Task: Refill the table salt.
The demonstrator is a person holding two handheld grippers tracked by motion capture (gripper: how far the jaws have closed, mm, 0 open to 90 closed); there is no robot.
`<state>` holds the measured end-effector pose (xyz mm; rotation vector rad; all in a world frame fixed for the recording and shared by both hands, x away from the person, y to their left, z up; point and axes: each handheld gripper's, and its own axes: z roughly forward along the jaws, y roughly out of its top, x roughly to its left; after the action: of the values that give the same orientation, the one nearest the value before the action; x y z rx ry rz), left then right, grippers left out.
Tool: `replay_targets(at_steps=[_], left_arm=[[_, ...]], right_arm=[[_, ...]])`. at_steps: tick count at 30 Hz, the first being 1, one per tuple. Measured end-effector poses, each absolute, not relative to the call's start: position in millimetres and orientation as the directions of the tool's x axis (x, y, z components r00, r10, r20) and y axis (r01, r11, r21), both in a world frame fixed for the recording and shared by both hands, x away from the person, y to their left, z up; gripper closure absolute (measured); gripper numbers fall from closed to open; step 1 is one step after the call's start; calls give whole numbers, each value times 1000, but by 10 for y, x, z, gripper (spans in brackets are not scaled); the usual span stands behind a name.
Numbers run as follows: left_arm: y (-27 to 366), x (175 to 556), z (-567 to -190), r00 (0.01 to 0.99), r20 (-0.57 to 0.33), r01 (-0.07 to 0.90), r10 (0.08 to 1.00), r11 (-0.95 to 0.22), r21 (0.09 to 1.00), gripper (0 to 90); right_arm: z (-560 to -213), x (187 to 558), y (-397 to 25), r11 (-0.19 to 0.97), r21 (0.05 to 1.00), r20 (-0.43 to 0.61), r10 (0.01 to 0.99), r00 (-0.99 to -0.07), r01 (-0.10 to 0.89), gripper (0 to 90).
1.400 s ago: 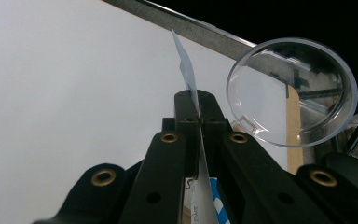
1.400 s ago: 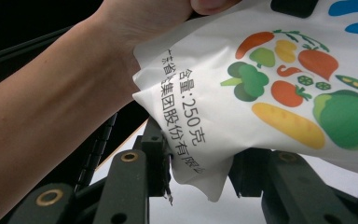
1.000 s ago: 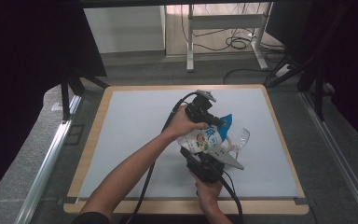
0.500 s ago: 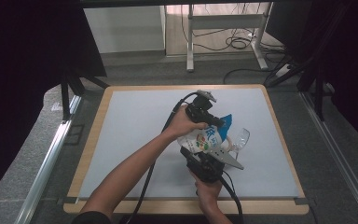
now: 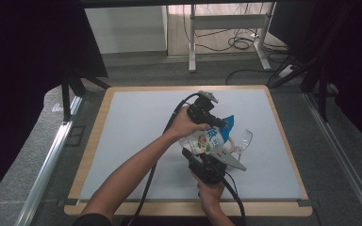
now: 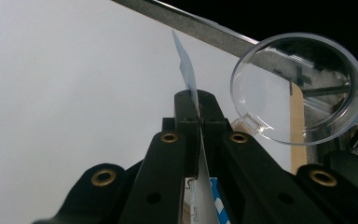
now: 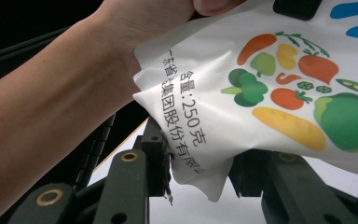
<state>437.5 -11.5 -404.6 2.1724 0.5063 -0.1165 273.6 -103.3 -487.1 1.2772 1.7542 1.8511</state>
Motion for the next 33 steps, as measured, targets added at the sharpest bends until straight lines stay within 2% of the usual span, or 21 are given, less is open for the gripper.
replay_targets(at_steps=[33], left_arm=[[-96,4365,-4060,911,-265,400,315,-525,751,894]], right_arm=[[-4879,2735,-1024,-211,911,389,722,-572,354,637]])
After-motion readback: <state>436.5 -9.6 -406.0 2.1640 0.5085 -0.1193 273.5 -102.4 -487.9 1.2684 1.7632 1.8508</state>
